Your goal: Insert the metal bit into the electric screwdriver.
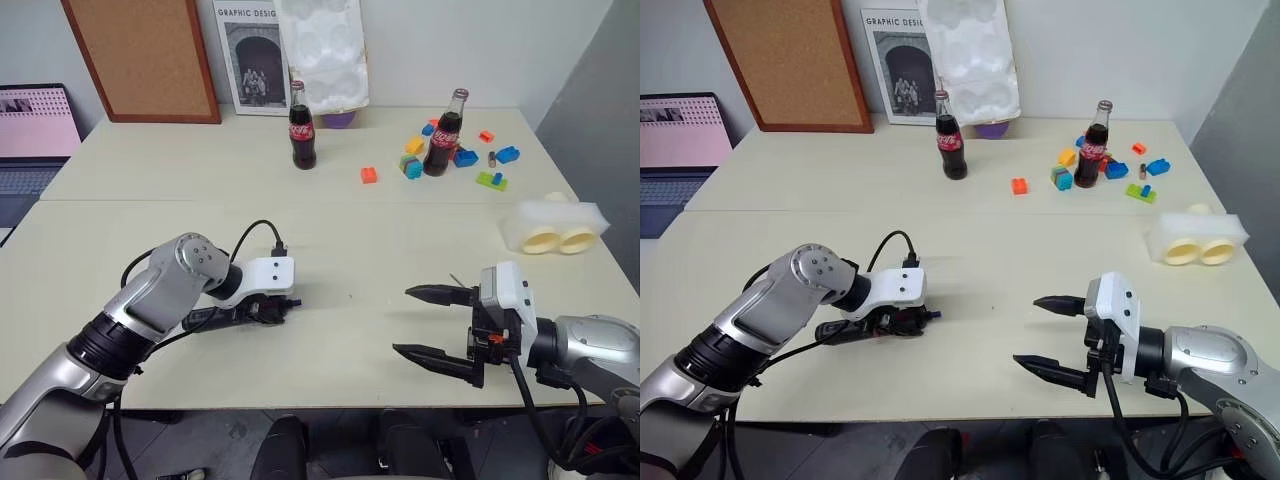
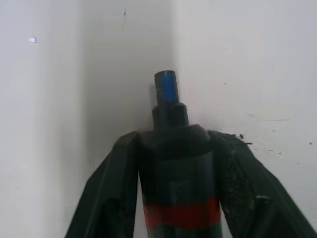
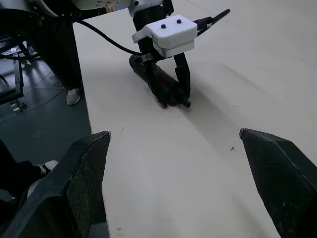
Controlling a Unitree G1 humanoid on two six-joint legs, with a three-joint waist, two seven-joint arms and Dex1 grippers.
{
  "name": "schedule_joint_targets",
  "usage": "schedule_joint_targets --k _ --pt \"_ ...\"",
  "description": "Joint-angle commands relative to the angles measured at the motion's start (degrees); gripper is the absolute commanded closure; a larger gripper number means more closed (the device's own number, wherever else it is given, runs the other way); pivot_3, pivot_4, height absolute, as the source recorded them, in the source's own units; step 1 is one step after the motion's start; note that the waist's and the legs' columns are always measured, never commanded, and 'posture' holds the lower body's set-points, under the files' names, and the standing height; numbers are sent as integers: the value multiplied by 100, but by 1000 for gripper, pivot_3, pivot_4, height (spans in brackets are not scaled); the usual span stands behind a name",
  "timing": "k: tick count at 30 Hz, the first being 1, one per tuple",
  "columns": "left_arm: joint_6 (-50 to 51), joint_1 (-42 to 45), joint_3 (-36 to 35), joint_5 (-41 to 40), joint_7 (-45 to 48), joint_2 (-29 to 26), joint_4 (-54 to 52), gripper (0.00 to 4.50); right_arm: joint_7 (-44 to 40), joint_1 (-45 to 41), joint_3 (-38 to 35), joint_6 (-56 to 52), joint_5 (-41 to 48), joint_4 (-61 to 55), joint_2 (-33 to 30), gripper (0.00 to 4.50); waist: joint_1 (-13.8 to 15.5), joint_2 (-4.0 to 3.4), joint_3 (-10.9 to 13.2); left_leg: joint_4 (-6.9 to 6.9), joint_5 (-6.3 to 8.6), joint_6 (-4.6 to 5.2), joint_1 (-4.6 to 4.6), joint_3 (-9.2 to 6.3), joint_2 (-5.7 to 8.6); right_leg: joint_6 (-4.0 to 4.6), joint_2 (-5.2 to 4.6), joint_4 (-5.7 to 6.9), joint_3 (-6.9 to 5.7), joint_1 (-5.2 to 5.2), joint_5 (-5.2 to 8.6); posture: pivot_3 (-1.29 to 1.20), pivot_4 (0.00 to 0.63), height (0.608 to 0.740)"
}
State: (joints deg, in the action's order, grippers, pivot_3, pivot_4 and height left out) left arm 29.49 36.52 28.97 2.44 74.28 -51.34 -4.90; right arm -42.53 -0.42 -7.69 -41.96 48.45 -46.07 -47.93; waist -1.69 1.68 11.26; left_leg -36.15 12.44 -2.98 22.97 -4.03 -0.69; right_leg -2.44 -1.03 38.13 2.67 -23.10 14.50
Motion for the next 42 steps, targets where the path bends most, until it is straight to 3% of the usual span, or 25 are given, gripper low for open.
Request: schedule_joint_targets --k 1,11,16,21,26,31,35,42 --pt "-179 -103 35 279 -62 -27 87 2811 6 36 -143 33 97 -214 -89 135 0 -1 -1 0 0 0 0 0 0 0 0 0 0 0 0 0 150 740" --pt "-664 10 -330 229 -149 -8 219 2812 -23 -72 -277 56 220 -150 -164 135 -1 -1 -5 0 0 0 -3 0 -1 0 0 1 0 2 0 0 150 740" --pt "-567 493 -860 -192 -564 729 447 2819 -34 -169 -436 34 360 -57 -210 135 41 3 -2 -17 -1 2 9 -12 1 -1 0 4 -13 1 -2 0 150 740" --pt "-119 1429 -2000 -936 -2219 2538 995 2827 78 -517 -735 -36 688 129 -265 135 91 2 0 -52 0 2 48 -20 10 -20 -7 -5 -20 -11 -12 0 150 740" --pt "-170 1733 -2644 -1225 -3370 3621 1295 2830 104 -771 -991 -127 818 388 -422 135 65 13 6 -86 0 3 82 -25 17 -49 -11 -22 -19 -18 -36 0 150 740" --pt "-647 1612 -2755 -1297 -3773 4052 1348 2830 110 -919 -993 -100 714 548 -523 135 19 11 5 -82 0 3 71 -28 11 -46 -3 -7 -19 -18 -38 0 150 740" --pt "-1186 845 -2722 -1292 -4249 4575 1090 2830 335 -1278 -881 -101 709 565 -494 135 6 3 1 -85 0 2 70 -25 14 -44 -5 -10 -14 -16 -40 0 150 740" --pt "-1433 154 -2478 -1167 -4496 4732 743 2830 427 -1645 -691 -302 977 520 -512 135 30 4 1 -86 -1 2 68 -21 15 -42 -7 -10 -10 -13 -43 0 150 740"
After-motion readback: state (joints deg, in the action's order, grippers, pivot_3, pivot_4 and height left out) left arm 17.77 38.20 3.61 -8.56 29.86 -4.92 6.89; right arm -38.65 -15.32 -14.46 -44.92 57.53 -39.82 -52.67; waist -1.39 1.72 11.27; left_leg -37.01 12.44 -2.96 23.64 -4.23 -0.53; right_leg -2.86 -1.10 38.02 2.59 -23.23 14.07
